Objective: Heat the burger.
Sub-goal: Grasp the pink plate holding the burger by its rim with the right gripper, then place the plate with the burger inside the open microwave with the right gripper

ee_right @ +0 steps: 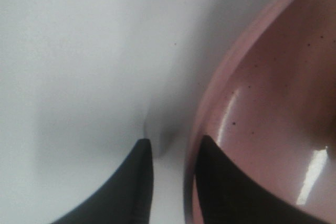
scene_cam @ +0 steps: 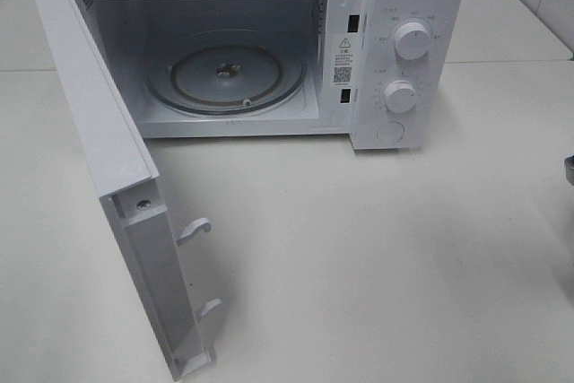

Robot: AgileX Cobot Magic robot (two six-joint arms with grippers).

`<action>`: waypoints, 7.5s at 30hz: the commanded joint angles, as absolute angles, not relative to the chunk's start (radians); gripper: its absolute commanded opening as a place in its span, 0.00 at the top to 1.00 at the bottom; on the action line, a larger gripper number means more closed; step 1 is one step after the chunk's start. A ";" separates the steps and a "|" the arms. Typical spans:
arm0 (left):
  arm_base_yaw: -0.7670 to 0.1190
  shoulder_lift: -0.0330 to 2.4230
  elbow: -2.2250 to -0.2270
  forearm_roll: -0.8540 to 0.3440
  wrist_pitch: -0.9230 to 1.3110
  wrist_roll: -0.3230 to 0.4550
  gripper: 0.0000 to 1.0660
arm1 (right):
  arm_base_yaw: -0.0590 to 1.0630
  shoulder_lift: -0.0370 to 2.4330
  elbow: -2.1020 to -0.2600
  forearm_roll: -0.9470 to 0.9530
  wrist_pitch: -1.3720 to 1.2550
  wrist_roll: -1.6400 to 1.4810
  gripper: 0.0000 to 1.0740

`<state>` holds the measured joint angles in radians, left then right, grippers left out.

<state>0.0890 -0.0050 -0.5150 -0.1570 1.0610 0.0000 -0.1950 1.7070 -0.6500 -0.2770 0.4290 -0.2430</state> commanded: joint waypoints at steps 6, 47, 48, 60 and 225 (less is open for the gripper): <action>0.091 -0.014 -0.514 -0.155 1.060 0.000 0.04 | -0.198 1.709 -0.647 -0.259 0.427 -0.207 1.00; 0.091 -0.014 -0.514 -0.155 1.060 0.000 0.04 | -0.027 1.656 -0.734 -0.311 0.675 0.150 1.00; 0.091 -0.014 -0.514 -0.155 1.060 0.000 0.04 | -0.027 1.656 -0.734 -0.311 0.675 0.150 1.00; 0.091 -0.014 -0.514 -0.155 1.060 0.000 0.04 | 0.125 1.655 -0.734 -0.441 0.743 0.278 1.00; 0.091 -0.014 -0.514 -0.155 1.060 0.000 0.04 | 1.156 1.261 -0.682 -0.764 0.470 -0.345 0.97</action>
